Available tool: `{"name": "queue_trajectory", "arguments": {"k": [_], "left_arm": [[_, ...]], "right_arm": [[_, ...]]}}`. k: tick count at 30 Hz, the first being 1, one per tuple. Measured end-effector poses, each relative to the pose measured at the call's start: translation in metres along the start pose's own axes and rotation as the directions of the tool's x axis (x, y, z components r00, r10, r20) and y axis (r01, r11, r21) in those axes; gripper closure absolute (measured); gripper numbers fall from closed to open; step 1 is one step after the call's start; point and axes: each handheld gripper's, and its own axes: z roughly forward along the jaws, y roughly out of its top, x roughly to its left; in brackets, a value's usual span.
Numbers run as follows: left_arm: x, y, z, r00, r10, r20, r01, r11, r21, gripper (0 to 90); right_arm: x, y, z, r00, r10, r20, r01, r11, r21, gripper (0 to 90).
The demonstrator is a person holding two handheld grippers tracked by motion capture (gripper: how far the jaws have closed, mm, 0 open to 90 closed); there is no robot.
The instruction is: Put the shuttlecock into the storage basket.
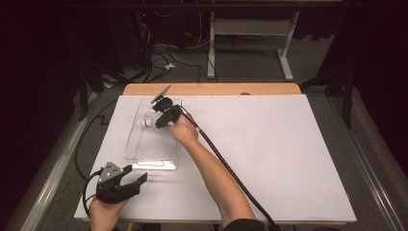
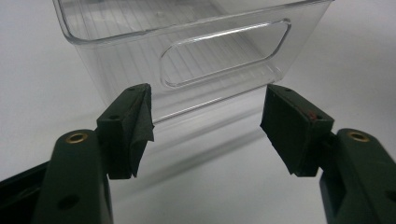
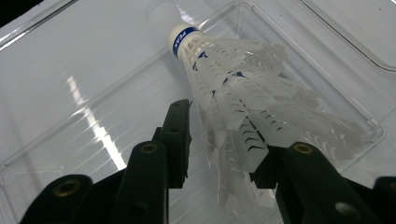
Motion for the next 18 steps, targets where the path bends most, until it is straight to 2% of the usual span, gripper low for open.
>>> {"name": "queue_trajectory", "arguments": {"k": [7, 10, 14, 18], "left_arm": [[-0.0006, 0.0000, -0.0001, 1.0000, 0.002, 0.000, -0.002, 1.0000, -0.003, 34.5], [-0.0010, -0.0001, -0.0001, 1.0000, 0.005, 0.000, -0.005, 1.0000, -0.003, 34.5], [-0.0009, 0.0001, 0.0002, 1.0000, 0.007, 0.000, -0.007, 1.0000, -0.001, 34.5], [-0.0004, 0.0000, 0.0000, 1.0000, 0.001, 0.001, -0.001, 1.0000, -0.001, 34.5]], "right_arm": [[0.0015, 0.0002, -0.0011, 1.0000, 0.000, 0.004, 0.000, 1.000, -0.001, 59.3], [0.0039, 0.0004, -0.0030, 0.9993, -0.016, 0.035, 0.016, 1.000, -0.001, 60.0], [0.0022, -0.0001, -0.0041, 0.9993, -0.008, 0.037, 0.007, 1.000, 0.026, 59.4], [-0.0022, -0.0007, -0.0062, 0.9997, 0.000, 0.026, 0.000, 1.000, 0.019, 60.5]]}}
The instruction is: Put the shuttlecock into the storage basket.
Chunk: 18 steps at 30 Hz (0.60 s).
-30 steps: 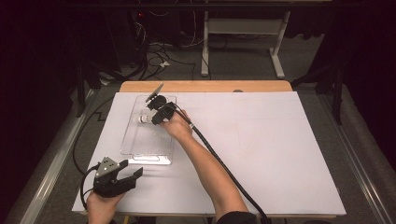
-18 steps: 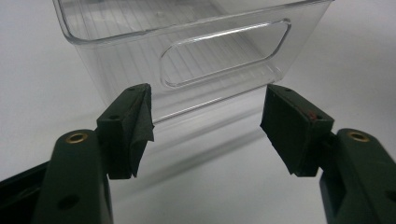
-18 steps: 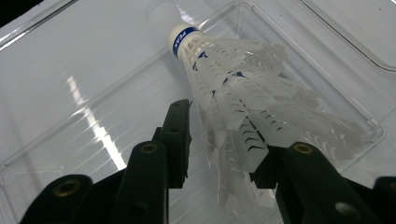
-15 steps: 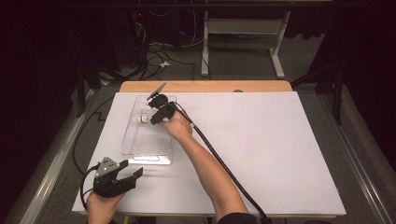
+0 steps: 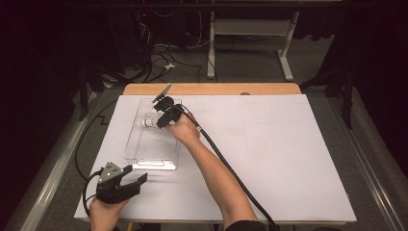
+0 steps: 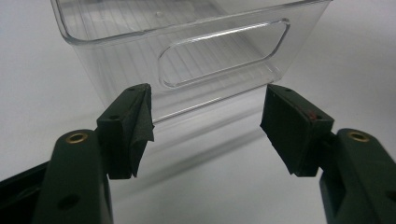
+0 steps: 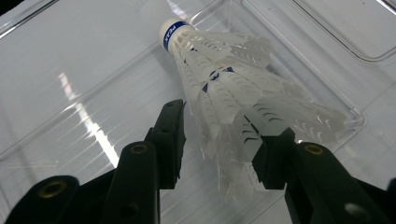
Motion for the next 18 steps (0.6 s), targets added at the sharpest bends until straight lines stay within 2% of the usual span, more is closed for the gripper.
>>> {"name": "queue_trajectory", "arguments": {"k": [9, 18], "left_arm": [[0.000, 0.000, 0.000, 1.0000, 0.001, 0.000, -0.001, 1.0000, -0.001, 34.5], [0.001, 0.000, 0.001, 1.0000, -0.003, 0.000, 0.003, 1.0000, 0.001, 34.5]], "right_arm": [[-0.005, -0.008, 0.002, 0.9995, 0.023, -0.019, -0.023, 1.000, 0.004, 60.4], [-0.011, -0.012, -0.007, 0.9991, 0.038, -0.017, -0.038, 0.999, -0.009, 60.9]]}}
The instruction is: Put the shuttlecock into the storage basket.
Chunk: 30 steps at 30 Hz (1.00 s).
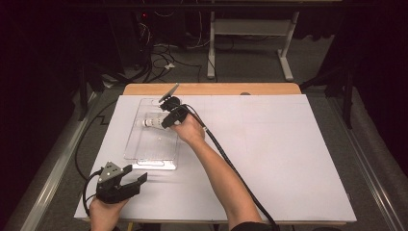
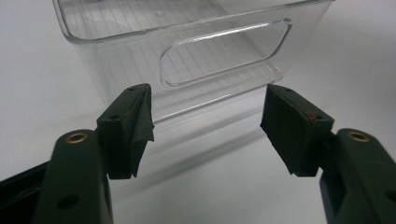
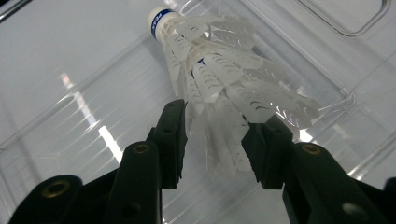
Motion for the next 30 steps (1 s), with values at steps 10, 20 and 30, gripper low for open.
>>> {"name": "queue_trajectory", "arguments": {"k": [10, 20, 30], "left_arm": [[0.000, 0.000, 0.000, 1.0000, 0.004, -0.002, -0.004, 1.0000, 0.002, 34.5], [0.000, 0.000, 0.001, 1.0000, 0.003, 0.002, -0.003, 1.0000, 0.004, 34.5], [0.000, 0.000, 0.001, 1.0000, 0.006, 0.005, -0.006, 1.0000, 0.007, 34.5]], "right_arm": [[-0.003, -0.003, -0.013, 1.0000, -0.001, 0.008, 0.001, 1.000, -0.023, 61.2], [-0.003, -0.005, -0.019, 1.0000, -0.005, 0.007, 0.005, 0.999, -0.032, 60.8], [-0.002, -0.006, -0.022, 1.0000, -0.006, -0.003, 0.006, 0.999, -0.033, 60.1]]}}
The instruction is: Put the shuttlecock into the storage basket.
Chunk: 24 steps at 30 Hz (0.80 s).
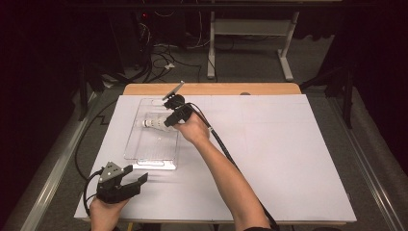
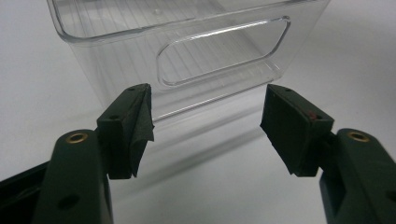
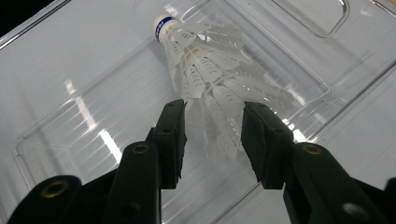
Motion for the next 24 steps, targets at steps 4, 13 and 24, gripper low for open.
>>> {"name": "queue_trajectory", "arguments": {"k": [4, 13, 24], "left_arm": [[0.000, 0.000, 0.000, 1.0000, -0.003, 0.000, 0.003, 1.0000, -0.002, 34.5], [0.000, 0.000, 0.000, 0.9999, -0.010, 0.003, 0.010, 0.9999, -0.004, 34.5], [0.001, 0.000, -0.001, 0.9999, -0.015, 0.006, 0.015, 0.9999, -0.005, 34.5]], "right_arm": [[0.000, -0.001, -0.002, 1.0000, 0.004, -0.001, -0.004, 1.000, -0.005, 60.0], [-0.001, -0.003, -0.008, 1.0000, -0.001, -0.004, 0.001, 1.000, -0.021, 59.5], [-0.002, -0.004, -0.013, 0.9999, -0.002, -0.014, 0.002, 1.000, -0.030, 59.2]]}}
